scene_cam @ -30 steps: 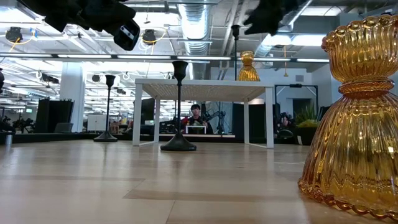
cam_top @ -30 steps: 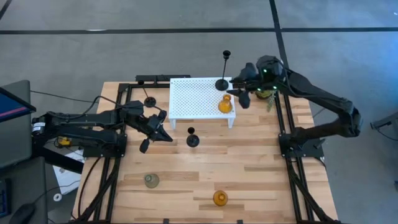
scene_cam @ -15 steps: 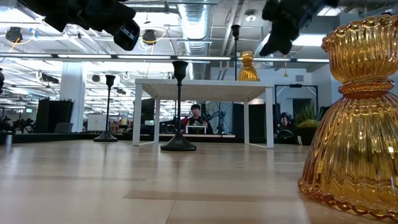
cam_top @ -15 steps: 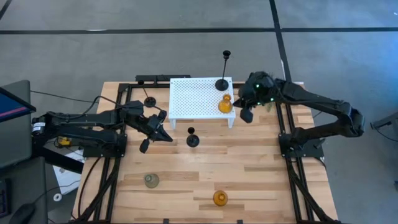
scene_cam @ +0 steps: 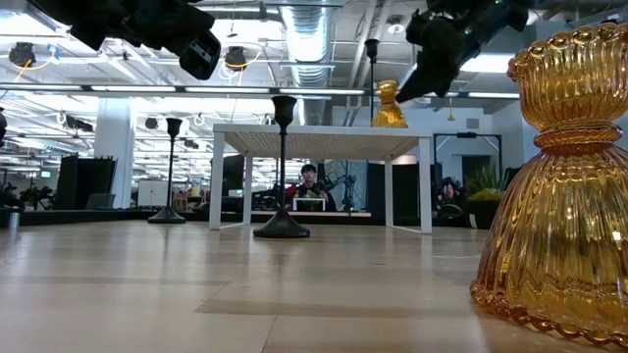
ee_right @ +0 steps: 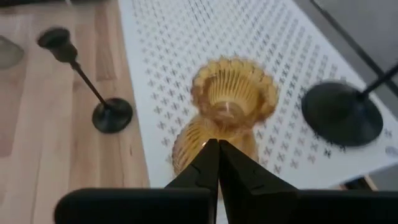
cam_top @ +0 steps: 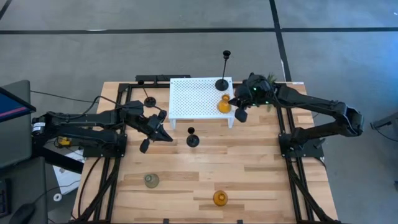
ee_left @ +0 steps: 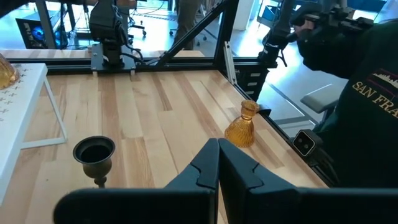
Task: Pick & Place candle stick holders
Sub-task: Put the top orange candle holder on the shelf, then put the top black candle holder on the shelf
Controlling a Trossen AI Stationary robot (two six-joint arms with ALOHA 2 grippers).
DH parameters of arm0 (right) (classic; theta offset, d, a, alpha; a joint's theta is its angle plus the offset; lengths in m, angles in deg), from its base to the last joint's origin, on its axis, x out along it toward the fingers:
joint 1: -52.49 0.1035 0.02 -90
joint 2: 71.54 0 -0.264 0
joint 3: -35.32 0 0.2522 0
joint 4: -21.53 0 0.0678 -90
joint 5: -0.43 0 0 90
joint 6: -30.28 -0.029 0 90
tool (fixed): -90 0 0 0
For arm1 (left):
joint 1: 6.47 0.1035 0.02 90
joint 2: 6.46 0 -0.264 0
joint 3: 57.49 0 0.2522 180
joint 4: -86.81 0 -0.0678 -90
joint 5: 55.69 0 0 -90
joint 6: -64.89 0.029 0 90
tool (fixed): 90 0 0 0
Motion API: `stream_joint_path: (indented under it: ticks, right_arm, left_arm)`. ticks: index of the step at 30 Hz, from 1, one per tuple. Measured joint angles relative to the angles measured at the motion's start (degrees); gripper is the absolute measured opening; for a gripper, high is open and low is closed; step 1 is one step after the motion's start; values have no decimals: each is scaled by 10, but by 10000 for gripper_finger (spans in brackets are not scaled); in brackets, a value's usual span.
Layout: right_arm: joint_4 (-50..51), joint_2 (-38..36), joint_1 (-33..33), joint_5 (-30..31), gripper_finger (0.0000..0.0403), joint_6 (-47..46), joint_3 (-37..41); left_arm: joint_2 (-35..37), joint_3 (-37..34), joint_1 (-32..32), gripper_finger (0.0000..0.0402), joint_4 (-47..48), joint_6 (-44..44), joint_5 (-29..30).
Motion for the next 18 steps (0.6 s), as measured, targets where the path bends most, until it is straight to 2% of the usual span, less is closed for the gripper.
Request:
stream_joint_path:
  ticks: [13,18]
  right_arm:
    - [11,3,2,-1,0,-5,0]
    - [0,3,12,-44,0,-20,0]
  left_arm:
    - [0,0,0,4,0,0,13]
    - [0,0,0,4,0,0,14]
